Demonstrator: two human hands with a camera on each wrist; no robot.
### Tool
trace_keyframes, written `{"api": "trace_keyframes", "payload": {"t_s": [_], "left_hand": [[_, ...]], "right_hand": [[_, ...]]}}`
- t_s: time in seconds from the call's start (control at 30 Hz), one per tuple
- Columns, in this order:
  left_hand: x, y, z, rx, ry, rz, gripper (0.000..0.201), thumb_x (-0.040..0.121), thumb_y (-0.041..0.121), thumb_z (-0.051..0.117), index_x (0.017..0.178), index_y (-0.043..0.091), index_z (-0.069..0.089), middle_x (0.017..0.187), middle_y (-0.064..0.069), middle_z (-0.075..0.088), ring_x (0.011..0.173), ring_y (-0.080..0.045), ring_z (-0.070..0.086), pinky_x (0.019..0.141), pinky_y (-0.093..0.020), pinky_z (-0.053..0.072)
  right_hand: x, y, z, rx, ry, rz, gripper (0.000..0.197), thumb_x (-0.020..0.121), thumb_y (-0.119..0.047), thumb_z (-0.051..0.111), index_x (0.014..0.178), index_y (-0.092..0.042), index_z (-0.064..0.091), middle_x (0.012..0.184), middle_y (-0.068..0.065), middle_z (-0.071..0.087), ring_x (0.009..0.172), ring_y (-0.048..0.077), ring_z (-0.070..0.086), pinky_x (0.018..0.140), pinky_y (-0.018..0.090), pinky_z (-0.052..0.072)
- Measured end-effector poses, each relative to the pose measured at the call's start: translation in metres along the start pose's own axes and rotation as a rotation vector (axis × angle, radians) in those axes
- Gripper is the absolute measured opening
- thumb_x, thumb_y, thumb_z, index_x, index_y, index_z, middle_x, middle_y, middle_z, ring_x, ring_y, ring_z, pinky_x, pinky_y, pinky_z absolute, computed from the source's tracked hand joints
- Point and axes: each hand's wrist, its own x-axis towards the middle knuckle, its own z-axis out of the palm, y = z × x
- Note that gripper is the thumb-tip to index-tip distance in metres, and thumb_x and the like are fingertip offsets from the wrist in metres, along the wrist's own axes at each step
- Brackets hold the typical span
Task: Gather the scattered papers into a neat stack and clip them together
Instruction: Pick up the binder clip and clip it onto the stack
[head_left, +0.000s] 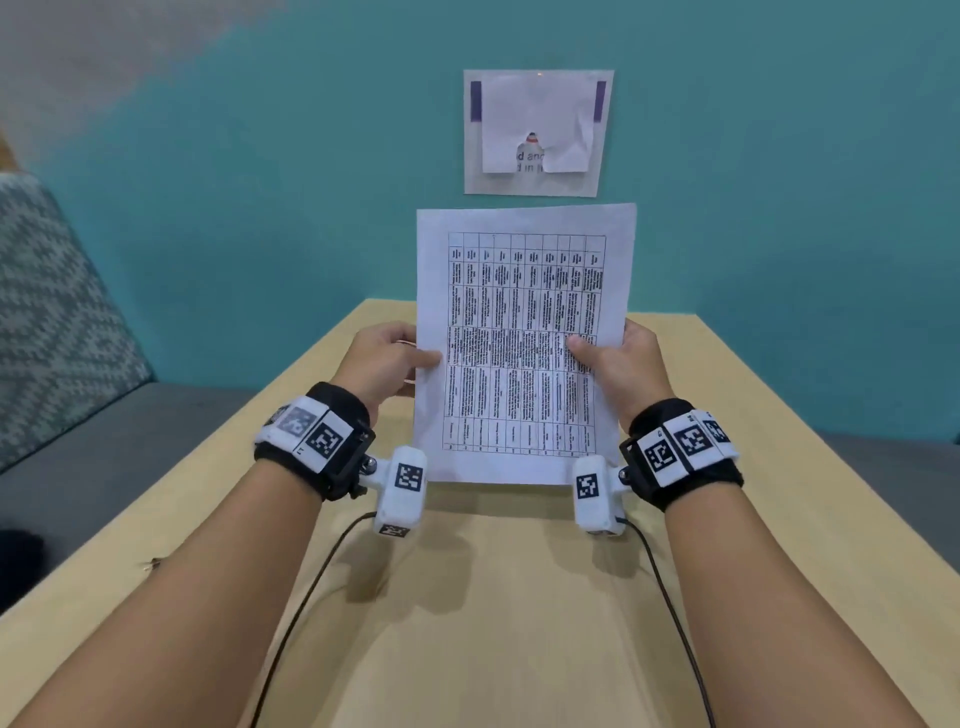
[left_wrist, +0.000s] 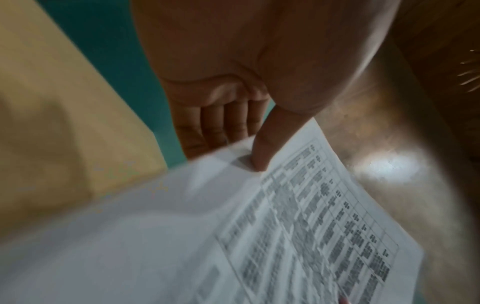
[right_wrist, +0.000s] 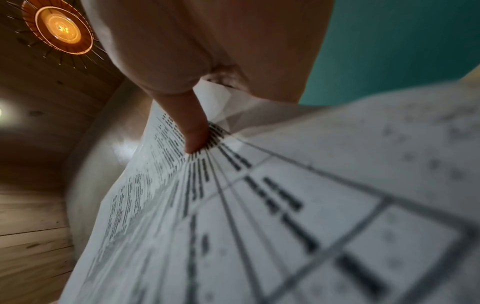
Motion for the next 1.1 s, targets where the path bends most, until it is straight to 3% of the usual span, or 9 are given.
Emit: {"api": "trace_keyframes", "payload": {"t_s": [0.1, 0.27, 0.43, 0.53, 0.73, 0.83, 0.93, 1.03, 1.1], "left_hand": [[-0.024, 0.008, -0.044, 0.104, 0.09, 0.003, 0.013, 0.091, 0.0, 0.066, 0.101, 0.01, 0.067, 0.084, -0.011, 0.073, 0.062, -0.02, 0.063, 0.062, -0.031, 0.05], [-0.083, -0.006, -0.118, 0.421, 0.156, -0.059, 0.003, 0.092, 0.006, 0.068, 0.091, 0.006, 0.071, 0.08, -0.01, 0.071, 0.064, -0.021, 0.054, 0.057, -0.028, 0.039], [-0.128, -0.025, -0.161, 0.819, 0.142, -0.279, 0.028, 0.091, 0.034, 0.075, 0.087, 0.007, 0.069, 0.078, -0.007, 0.072, 0.066, -0.022, 0.056, 0.059, -0.031, 0.042], [-0.14, -0.037, -0.173, 0.981, 0.086, -0.437, 0.037, 0.091, 0.047, 0.07, 0.085, 0.011, 0.065, 0.077, -0.004, 0.073, 0.063, -0.02, 0.058, 0.054, -0.028, 0.041], [-0.146, -0.046, -0.175, 1.029, 0.082, -0.56, 0.042, 0.092, 0.049, 0.067, 0.077, 0.01, 0.067, 0.063, -0.001, 0.068, 0.053, -0.018, 0.057, 0.048, -0.02, 0.036], [-0.147, -0.052, -0.178, 0.935, 0.028, -0.579, 0.034, 0.095, 0.035, 0.066, 0.073, 0.01, 0.069, 0.062, -0.002, 0.067, 0.052, -0.019, 0.055, 0.047, -0.021, 0.036], [-0.144, -0.055, -0.18, 0.84, 0.027, -0.544, 0.027, 0.097, 0.026, 0.066, 0.079, 0.006, 0.07, 0.072, -0.007, 0.071, 0.06, -0.021, 0.057, 0.048, -0.023, 0.041], [-0.138, -0.051, -0.179, 0.752, 0.106, -0.477, 0.025, 0.099, 0.026, 0.064, 0.086, 0.005, 0.069, 0.092, -0.009, 0.072, 0.078, -0.025, 0.066, 0.058, -0.029, 0.053], [-0.134, -0.047, -0.179, 0.589, 0.134, -0.461, 0.02, 0.1, 0.02, 0.064, 0.088, 0.005, 0.067, 0.099, -0.012, 0.071, 0.081, -0.03, 0.071, 0.067, -0.039, 0.06]], "right_hand": [[-0.005, -0.008, 0.01, 0.014, -0.02, 0.011, 0.017, 0.088, -0.006, 0.072, 0.101, -0.015, 0.068, 0.107, 0.007, 0.074, 0.102, 0.025, 0.071, 0.099, 0.048, 0.053], [-0.022, -0.023, 0.037, 0.039, -0.103, 0.01, 0.024, 0.088, -0.006, 0.072, 0.112, -0.01, 0.068, 0.109, 0.005, 0.074, 0.102, 0.022, 0.071, 0.098, 0.044, 0.054], [-0.042, -0.028, 0.07, 0.063, -0.195, 0.016, 0.02, 0.09, -0.004, 0.07, 0.108, -0.013, 0.067, 0.108, 0.004, 0.073, 0.101, 0.019, 0.07, 0.091, 0.032, 0.054], [-0.047, -0.026, 0.081, 0.057, -0.22, 0.012, 0.018, 0.09, -0.003, 0.07, 0.099, -0.019, 0.067, 0.106, 0.003, 0.073, 0.102, 0.021, 0.07, 0.094, 0.035, 0.053], [-0.049, -0.023, 0.084, 0.049, -0.247, 0.009, 0.021, 0.089, -0.001, 0.068, 0.091, -0.022, 0.066, 0.108, 0.007, 0.073, 0.104, 0.024, 0.07, 0.094, 0.036, 0.054], [-0.047, -0.022, 0.082, 0.056, -0.249, 0.009, 0.021, 0.09, -0.001, 0.068, 0.093, -0.022, 0.067, 0.109, 0.006, 0.073, 0.103, 0.023, 0.07, 0.09, 0.035, 0.055], [-0.045, -0.021, 0.079, 0.054, -0.246, 0.012, 0.019, 0.09, -0.003, 0.069, 0.101, -0.019, 0.068, 0.11, 0.005, 0.073, 0.103, 0.021, 0.07, 0.091, 0.034, 0.055], [-0.045, -0.02, 0.078, 0.067, -0.25, 0.009, 0.021, 0.09, -0.002, 0.068, 0.096, -0.022, 0.067, 0.109, 0.006, 0.074, 0.104, 0.022, 0.07, 0.09, 0.033, 0.054], [-0.044, -0.019, 0.077, 0.071, -0.25, 0.007, 0.022, 0.09, -0.001, 0.068, 0.094, -0.023, 0.066, 0.109, 0.005, 0.074, 0.104, 0.023, 0.07, 0.092, 0.035, 0.054]]}}
